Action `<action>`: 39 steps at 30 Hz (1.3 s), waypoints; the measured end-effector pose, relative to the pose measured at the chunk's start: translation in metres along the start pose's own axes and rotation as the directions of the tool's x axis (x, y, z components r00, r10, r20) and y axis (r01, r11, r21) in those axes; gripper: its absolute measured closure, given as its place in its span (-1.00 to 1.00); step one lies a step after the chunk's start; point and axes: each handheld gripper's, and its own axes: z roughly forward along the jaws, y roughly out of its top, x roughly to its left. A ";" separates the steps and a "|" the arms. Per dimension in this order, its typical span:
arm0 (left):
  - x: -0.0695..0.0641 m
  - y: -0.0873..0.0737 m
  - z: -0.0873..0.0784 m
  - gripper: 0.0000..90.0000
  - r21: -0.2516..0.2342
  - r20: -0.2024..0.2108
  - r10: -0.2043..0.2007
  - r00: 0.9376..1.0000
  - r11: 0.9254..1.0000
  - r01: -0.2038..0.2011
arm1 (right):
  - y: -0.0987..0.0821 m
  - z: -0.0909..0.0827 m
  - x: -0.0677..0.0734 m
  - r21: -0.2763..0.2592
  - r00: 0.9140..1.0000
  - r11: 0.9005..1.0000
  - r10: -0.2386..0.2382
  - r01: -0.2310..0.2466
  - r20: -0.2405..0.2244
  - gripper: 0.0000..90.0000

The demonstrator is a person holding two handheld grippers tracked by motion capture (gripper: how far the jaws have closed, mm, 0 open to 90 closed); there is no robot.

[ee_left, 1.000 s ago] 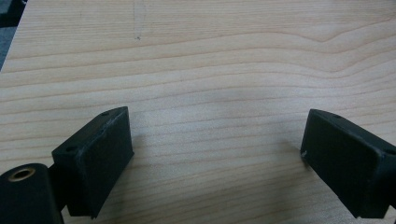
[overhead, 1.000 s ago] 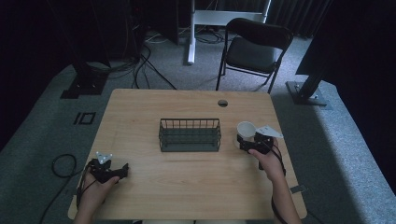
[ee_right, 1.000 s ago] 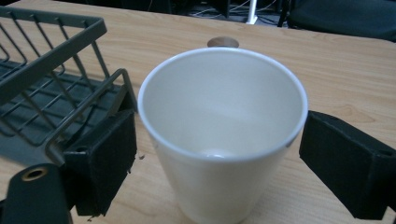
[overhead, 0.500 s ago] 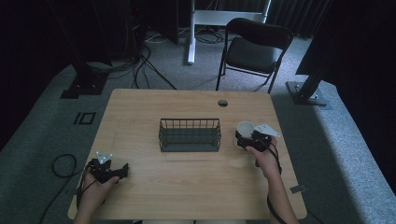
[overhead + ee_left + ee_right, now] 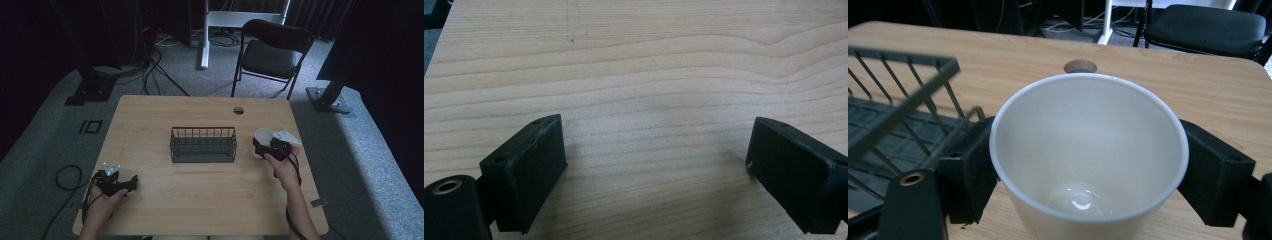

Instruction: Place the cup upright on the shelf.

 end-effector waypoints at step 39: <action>0.000 0.000 0.000 -0.79 0.001 0.000 0.000 1.000 1.000 0.000 | 0.072 -0.043 0.030 -0.127 0.992 0.988 -0.093 0.082 -0.081 -0.57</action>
